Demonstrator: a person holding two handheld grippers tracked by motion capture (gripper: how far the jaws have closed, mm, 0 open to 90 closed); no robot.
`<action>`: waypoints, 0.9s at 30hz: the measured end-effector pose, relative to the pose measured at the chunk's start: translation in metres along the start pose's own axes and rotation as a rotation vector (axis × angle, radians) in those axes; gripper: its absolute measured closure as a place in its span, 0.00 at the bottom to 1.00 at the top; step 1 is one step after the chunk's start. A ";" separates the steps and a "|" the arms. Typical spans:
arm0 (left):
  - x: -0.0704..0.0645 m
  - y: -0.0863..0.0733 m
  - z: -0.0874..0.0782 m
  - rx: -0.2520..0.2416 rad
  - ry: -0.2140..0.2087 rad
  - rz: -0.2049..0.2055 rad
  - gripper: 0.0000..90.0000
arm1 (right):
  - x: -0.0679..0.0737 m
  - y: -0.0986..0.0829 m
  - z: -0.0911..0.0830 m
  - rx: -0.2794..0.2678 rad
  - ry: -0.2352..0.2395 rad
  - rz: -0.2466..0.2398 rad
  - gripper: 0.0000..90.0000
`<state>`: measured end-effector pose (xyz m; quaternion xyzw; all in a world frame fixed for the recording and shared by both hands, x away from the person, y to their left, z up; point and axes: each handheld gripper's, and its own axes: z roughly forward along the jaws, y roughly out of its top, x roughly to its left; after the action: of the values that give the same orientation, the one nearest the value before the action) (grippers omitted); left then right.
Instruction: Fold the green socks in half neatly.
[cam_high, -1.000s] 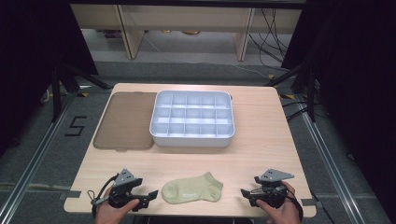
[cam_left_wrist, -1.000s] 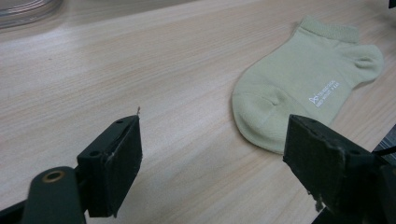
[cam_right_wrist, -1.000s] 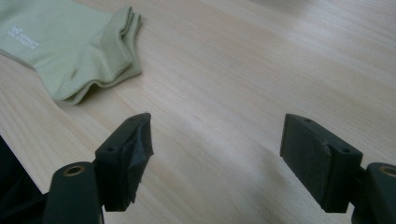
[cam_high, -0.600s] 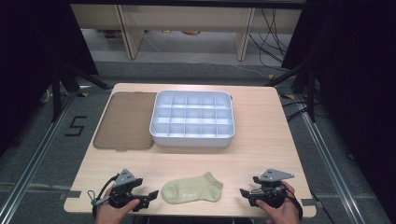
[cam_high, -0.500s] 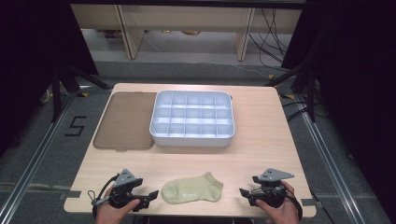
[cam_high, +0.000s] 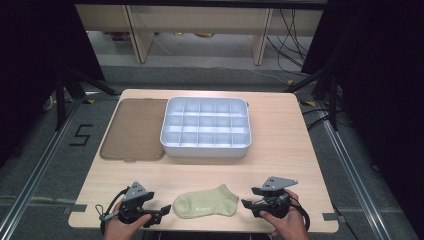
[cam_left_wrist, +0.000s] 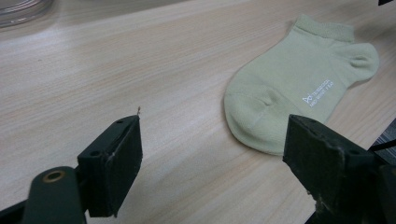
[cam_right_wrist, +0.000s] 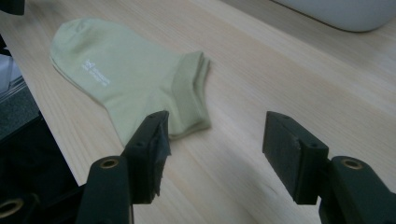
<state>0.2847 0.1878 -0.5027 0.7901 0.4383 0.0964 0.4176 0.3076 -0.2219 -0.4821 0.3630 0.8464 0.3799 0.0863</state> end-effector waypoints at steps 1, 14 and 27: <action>0.000 0.000 0.000 0.003 -0.005 0.001 0.21 | 0.002 0.004 0.006 0.007 0.004 -0.010 0.49; -0.002 0.000 0.002 0.008 -0.001 -0.002 0.22 | 0.012 0.018 0.033 0.076 0.013 -0.049 0.59; -0.014 0.007 0.019 0.037 -0.033 0.016 0.31 | 0.013 0.022 0.039 0.079 0.003 -0.085 0.60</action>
<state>0.2902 0.1644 -0.5064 0.8026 0.4269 0.0783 0.4092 0.3264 -0.1803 -0.4916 0.3291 0.8757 0.3427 0.0865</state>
